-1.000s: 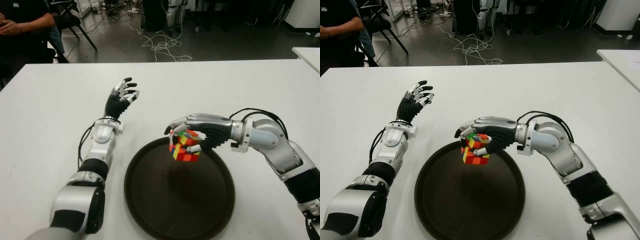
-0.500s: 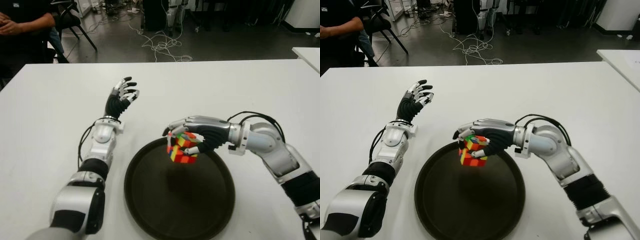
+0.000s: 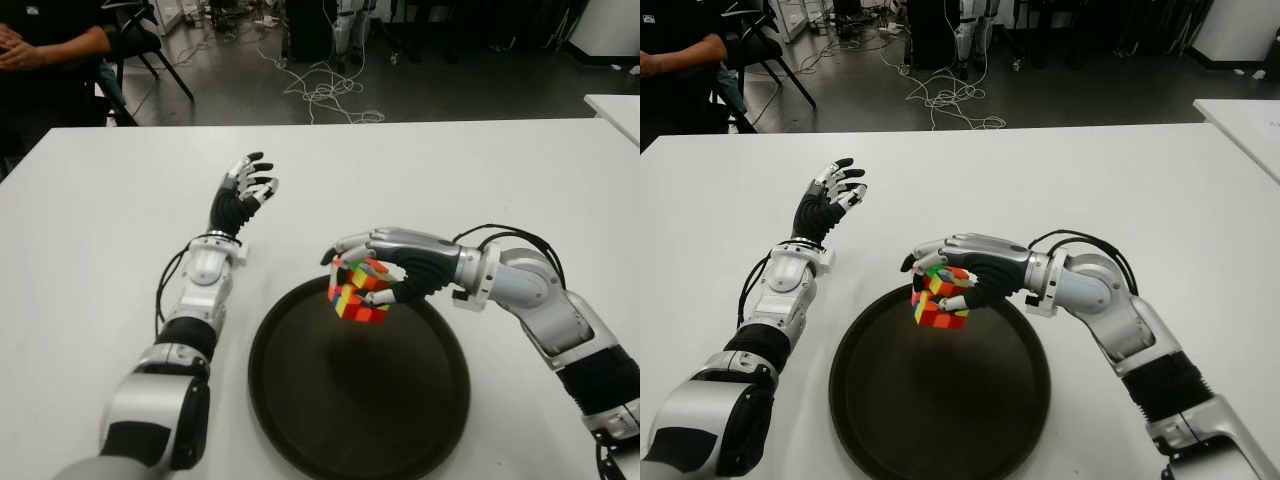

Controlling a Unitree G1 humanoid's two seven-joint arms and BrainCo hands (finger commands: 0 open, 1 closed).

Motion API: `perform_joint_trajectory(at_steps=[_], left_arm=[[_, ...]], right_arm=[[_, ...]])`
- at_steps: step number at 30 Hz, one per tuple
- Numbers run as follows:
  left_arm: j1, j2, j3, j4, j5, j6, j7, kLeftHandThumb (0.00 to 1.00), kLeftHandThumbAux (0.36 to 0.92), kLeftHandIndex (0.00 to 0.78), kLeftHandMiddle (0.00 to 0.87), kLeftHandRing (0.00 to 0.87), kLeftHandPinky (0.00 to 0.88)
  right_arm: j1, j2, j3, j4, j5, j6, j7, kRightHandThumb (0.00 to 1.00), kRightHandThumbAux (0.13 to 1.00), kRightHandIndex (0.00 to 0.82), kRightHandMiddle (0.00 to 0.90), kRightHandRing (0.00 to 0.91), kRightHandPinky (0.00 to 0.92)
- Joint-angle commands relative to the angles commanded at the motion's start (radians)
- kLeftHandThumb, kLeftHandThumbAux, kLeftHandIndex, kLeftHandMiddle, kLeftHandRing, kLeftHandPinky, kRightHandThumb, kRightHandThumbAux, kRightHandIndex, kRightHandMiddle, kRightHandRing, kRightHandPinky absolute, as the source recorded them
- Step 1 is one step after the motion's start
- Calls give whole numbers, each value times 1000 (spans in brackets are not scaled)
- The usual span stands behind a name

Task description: Pick up the Rubik's Cube and put it in the plate

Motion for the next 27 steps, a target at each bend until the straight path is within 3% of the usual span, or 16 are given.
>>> perform_joint_trajectory(at_steps=[3,7,27], left_arm=[[2,0,-1,-5,1,3,0,100,650,177,245,267,300],[3,-1,0,-11,1,8,-1,100,655,178,246,268,302],[12,-8,7,-38,-15,30,-8,134,640,170,250,269,292]], right_arm=[[-1,-5,2,-6,16,9,28,37,768,62,107,91,66],[-3,-7,1,-9,35,16,62,7,758,32,77,64,54],[-25,-21,0,-1,65,3,167,0,737,36,53,52,53]])
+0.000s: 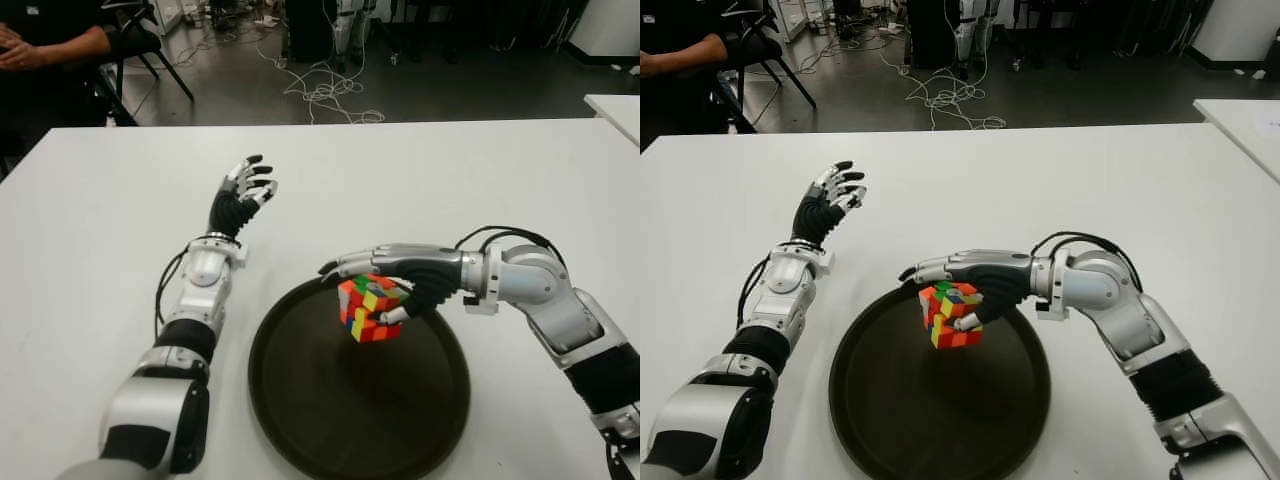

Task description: Pick up the Rubik's Cube and put it in the plate

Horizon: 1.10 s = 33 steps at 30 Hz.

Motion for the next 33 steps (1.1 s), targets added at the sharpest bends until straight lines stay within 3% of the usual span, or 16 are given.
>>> perform_joint_trajectory(at_steps=[13,29,33], left_arm=[[2,2,0,-8,-4,5,-6,124,653,172,251,271,304],[2,5,-3,-6,3,3,0,117,648,180,252,272,299],[3,3,-3,-6,4,-5,4,129,650,177,257,276,303]], right_arm=[[-20,1,-27,10,12,-8,-2,0,766,49,76,66,59],[-13,12,-73,28,39,-36,-49,0,784,64,93,85,61],[-20,19,-75,62,74,-56,-38,0,778,66,94,89,64]])
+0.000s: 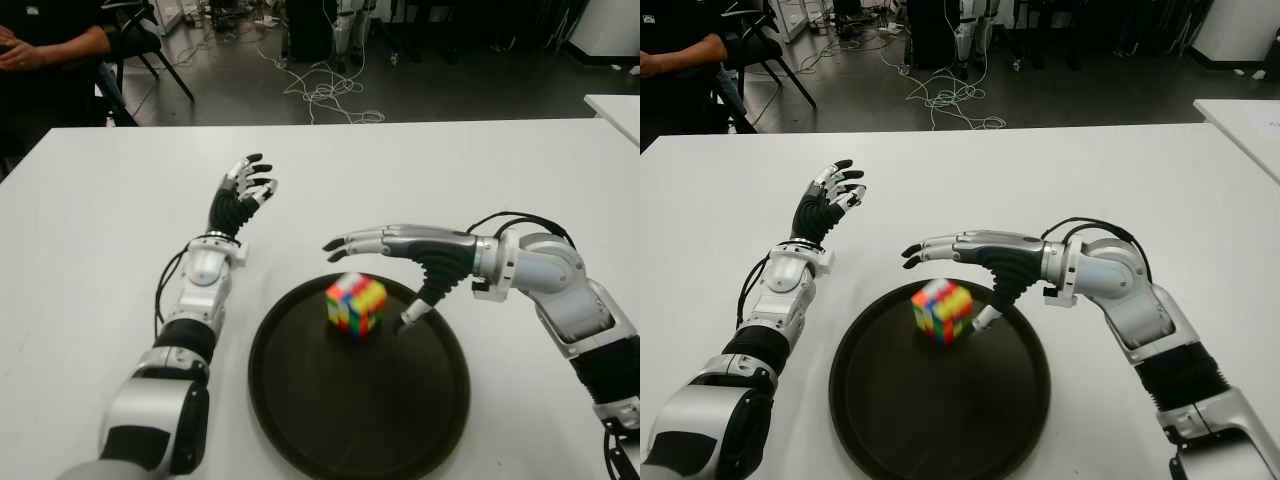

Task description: Pick up the Rubik's Cube and put it in the plate

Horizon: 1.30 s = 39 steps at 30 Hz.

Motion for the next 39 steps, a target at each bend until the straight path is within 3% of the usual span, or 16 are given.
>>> perform_joint_trajectory(at_steps=[9,21,25,28,31,35,36,39], left_arm=[[-3,-1,0,8,0,-10,-3,123,648,170,256,276,312],[-4,-1,-6,7,6,-5,1,109,658,187,254,271,295],[-4,-3,-5,6,2,-1,-2,112,666,182,252,269,291],[-4,-4,-4,7,-1,-1,-4,118,668,181,252,269,292],[-8,-5,-1,12,-5,0,-6,127,665,177,255,272,298],[-12,-5,0,18,-7,-1,-6,130,658,172,256,275,301],[-11,-4,-2,18,-3,-2,-4,129,657,172,256,275,299],[-11,-1,-6,17,5,-4,0,116,657,181,258,272,286]], right_arm=[[-4,42,21,77,25,-24,11,0,768,67,91,87,68],[-1,37,32,67,5,7,41,0,751,65,94,94,80],[-34,-18,-43,51,30,-2,30,0,752,69,95,95,80],[-42,-37,-78,53,48,-9,28,0,747,71,95,95,76],[-55,-49,-173,34,114,18,-13,0,763,74,95,95,73],[-21,32,-240,-8,118,73,-167,0,780,79,105,96,65],[-18,72,-270,-7,125,84,-238,0,780,80,107,96,64],[-21,147,-317,24,129,94,-368,0,764,100,133,105,49]])
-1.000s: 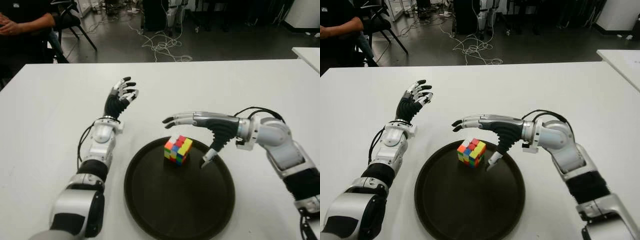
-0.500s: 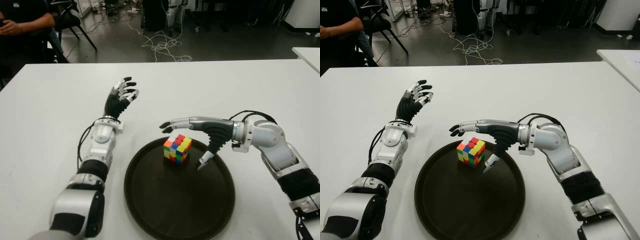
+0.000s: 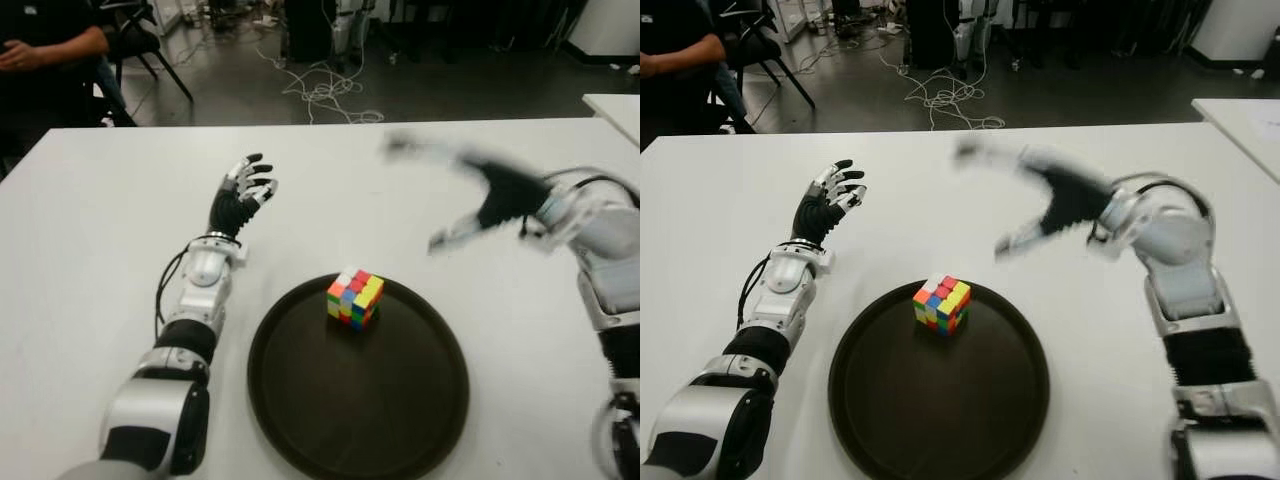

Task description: Pick up the Rubik's Cube and put it in the plate

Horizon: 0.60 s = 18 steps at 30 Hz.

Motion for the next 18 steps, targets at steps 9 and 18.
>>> perform_joint_trajectory(at_steps=[9,18], left_arm=[[0,7,-7,5,11,2,7,116,653,172,247,268,304],[2,7,-17,10,30,-16,24,109,645,176,255,274,303]], right_arm=[[27,157,-98,469,-23,-42,-301,0,813,185,236,193,113],[-77,194,-75,664,-85,84,-496,19,840,227,277,237,175]])
